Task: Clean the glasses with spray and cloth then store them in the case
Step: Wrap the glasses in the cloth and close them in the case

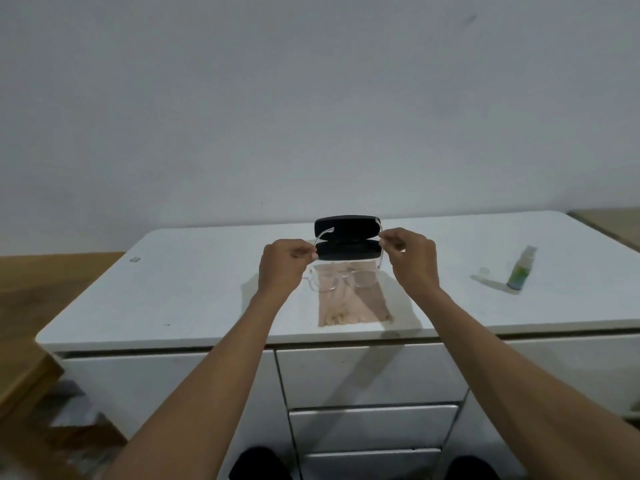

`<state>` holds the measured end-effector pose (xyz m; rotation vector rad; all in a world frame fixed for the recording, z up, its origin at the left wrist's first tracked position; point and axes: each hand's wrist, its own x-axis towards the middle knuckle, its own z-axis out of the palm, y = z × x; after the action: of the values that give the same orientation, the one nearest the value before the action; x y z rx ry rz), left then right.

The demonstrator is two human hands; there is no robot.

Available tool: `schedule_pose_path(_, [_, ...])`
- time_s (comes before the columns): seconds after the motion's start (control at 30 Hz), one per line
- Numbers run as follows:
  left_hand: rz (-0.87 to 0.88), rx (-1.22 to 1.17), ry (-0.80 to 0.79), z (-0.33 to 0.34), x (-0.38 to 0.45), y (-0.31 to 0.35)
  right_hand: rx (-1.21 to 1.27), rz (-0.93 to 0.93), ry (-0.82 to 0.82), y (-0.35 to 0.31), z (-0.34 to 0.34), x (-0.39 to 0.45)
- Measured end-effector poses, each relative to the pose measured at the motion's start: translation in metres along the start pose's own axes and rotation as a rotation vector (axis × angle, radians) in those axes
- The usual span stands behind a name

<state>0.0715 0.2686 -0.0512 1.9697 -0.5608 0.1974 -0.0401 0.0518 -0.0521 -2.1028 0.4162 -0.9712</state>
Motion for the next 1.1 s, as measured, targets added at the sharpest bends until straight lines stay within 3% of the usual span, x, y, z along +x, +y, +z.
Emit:
schedule_pose_path(0.3, [0.015,0.001,-0.061,0.002,-0.009,0.002,0.001,0.063,-0.017,0.009,-0.002,-0.010])
schedule_pose_path(0.63, [0.100,0.077,-0.197,-0.014,-0.005,-0.006,0.042,0.116,-0.186,0.017,-0.026,0.000])
schedule_pose_path(0.77, [0.049,0.086,-0.152,-0.012,0.003,-0.014,0.044,0.165,-0.265,0.031,-0.022,0.011])
schedule_pose_path(0.97, [-0.082,0.068,-0.307,0.009,0.039,-0.030,-0.012,0.203,-0.439,0.052,0.004,0.040])
schedule_pose_path(1.1, [-0.090,0.133,-0.337,0.012,0.042,-0.026,-0.108,0.117,-0.525,0.044,0.005,0.048])
